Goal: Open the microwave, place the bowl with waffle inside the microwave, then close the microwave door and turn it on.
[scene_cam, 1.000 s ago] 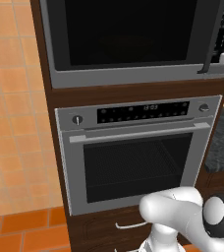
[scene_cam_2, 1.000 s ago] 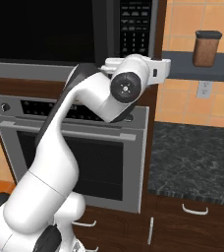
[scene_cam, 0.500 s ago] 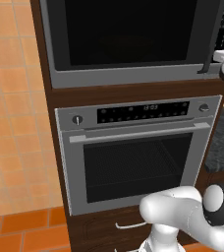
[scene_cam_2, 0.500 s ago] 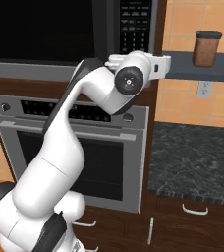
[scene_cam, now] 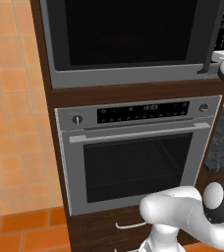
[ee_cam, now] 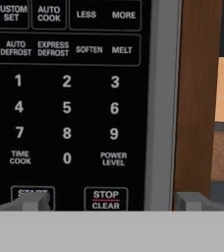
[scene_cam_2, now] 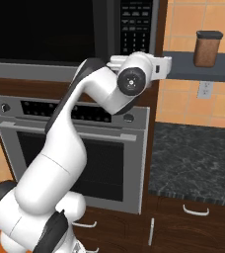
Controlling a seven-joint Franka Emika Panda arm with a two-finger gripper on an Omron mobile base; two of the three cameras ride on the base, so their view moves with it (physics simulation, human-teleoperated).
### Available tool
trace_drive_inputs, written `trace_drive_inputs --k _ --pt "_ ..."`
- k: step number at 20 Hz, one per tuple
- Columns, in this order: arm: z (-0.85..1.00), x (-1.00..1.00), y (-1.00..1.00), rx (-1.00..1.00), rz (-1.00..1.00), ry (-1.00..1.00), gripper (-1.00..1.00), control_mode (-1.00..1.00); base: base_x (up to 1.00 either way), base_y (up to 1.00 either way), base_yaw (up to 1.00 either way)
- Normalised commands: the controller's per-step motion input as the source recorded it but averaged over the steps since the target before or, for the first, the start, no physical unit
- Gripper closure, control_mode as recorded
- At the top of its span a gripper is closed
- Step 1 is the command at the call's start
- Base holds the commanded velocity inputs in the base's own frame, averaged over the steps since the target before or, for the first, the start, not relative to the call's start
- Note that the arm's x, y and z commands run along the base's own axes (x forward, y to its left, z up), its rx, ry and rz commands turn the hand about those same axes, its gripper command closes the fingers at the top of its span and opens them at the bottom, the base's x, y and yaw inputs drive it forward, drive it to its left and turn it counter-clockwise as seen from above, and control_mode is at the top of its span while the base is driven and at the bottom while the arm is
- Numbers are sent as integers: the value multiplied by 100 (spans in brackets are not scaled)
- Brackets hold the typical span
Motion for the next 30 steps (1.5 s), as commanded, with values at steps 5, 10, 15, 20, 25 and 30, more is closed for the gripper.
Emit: trace_drive_inputs --k 5,10,15,20,25,30 --pt "0 43 0 0 0 0 -100 -100 0 0 0" --pt "-7 36 0 0 0 1 -100 -100 0 0 0" --pt "-7 4 -5 0 0 0 -100 -100 0 0 0" --pt "-7 7 -10 0 0 0 -100 -100 0 0 0" --pt "-9 27 -5 0 0 0 -100 -100 0 0 0" --pt "-7 26 0 0 0 1 -100 -100 0 0 0"
